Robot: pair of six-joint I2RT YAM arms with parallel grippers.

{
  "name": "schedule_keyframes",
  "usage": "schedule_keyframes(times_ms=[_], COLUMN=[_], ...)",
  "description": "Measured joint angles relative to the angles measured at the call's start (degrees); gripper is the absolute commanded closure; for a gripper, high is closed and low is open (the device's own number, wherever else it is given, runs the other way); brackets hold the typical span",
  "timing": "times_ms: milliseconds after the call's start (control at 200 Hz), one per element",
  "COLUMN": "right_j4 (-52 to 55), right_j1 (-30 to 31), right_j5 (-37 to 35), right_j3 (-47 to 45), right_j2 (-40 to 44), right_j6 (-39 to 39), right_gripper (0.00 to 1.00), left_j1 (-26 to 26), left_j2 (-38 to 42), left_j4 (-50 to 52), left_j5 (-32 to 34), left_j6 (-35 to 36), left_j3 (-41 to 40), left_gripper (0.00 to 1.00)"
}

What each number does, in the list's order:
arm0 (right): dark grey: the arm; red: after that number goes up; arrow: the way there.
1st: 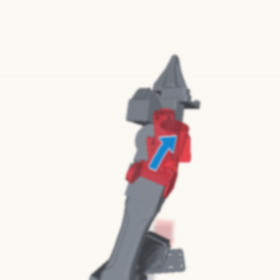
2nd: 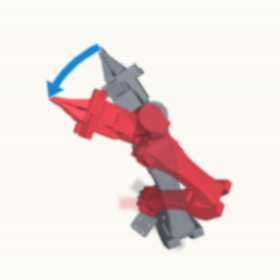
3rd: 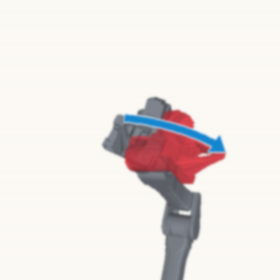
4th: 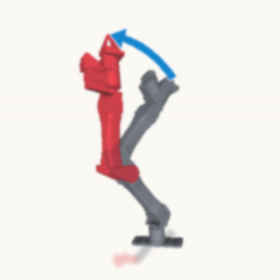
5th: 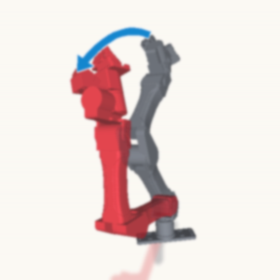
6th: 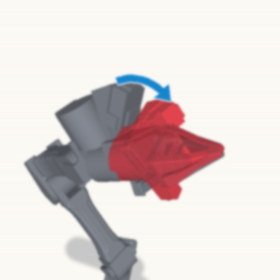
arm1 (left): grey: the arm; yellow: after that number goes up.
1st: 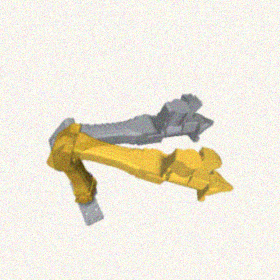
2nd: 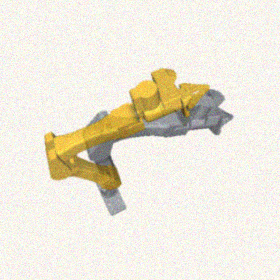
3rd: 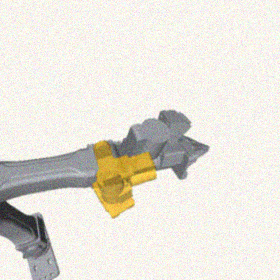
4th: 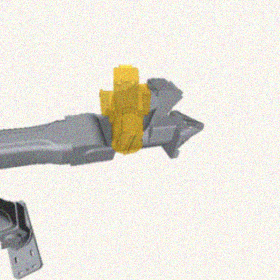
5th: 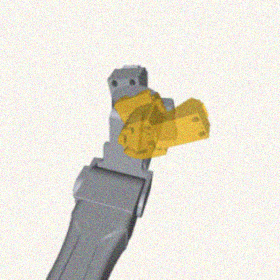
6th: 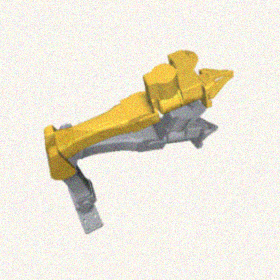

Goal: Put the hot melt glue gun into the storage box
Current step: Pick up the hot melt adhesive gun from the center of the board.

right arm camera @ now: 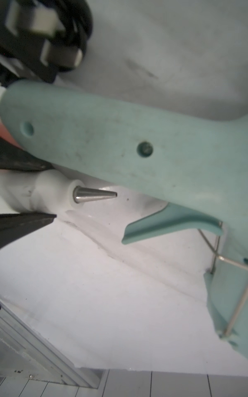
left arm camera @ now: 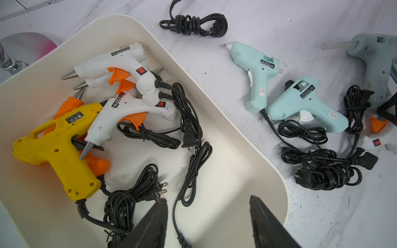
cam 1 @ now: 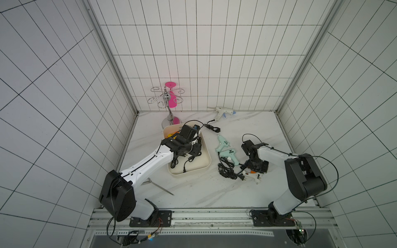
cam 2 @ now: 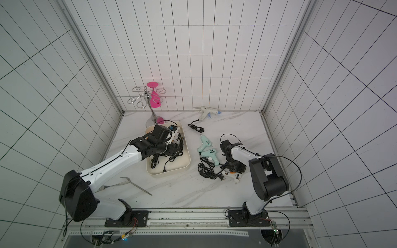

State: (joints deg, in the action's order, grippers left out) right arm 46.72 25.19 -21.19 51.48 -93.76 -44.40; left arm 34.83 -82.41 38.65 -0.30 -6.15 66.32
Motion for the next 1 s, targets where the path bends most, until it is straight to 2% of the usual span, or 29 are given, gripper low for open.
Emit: schedule_keyframes(times_ms=[240,435,525,645,824,1004], right_j4=[-2.8,-2.7,-1.3,1.9,6.0,8.2], right_j1=[0.0,0.0,0.0,0.0,0.1,0.3], right_j5=[1.6,3.4,4.7,7.0,8.0,8.5], right_j3=[6.7,8.5,10.2,14.8,20.7,22.1], right_j2=[0.6,3.8,4.1,3.2,2.6,2.6], right_j6=[7.5,12.9,15.1,17.2,18.9,20.1], right_gripper=[1.0,1.0,1.0,1.0,1.0,1.0], left_j1=[1.3,8.5,12.7,15.8,16.6,16.6], left_j2=[0.0,-1.3,-5.4,-12.5,-21.9,-24.6], left_j4=[-0.3,-2.8,-4.7,-7.5,-10.5,-14.0], left_j5=[-4.7,-7.4,-8.5,-10.2,-14.4,-20.8], left_j6=[2.8,9.4,13.0,16.3,17.0,14.7], left_j3=[0.2,1.4,4.7,9.3,14.7,15.2], left_gripper=[0.37,0.35,0.35,0.34,0.32,0.32])
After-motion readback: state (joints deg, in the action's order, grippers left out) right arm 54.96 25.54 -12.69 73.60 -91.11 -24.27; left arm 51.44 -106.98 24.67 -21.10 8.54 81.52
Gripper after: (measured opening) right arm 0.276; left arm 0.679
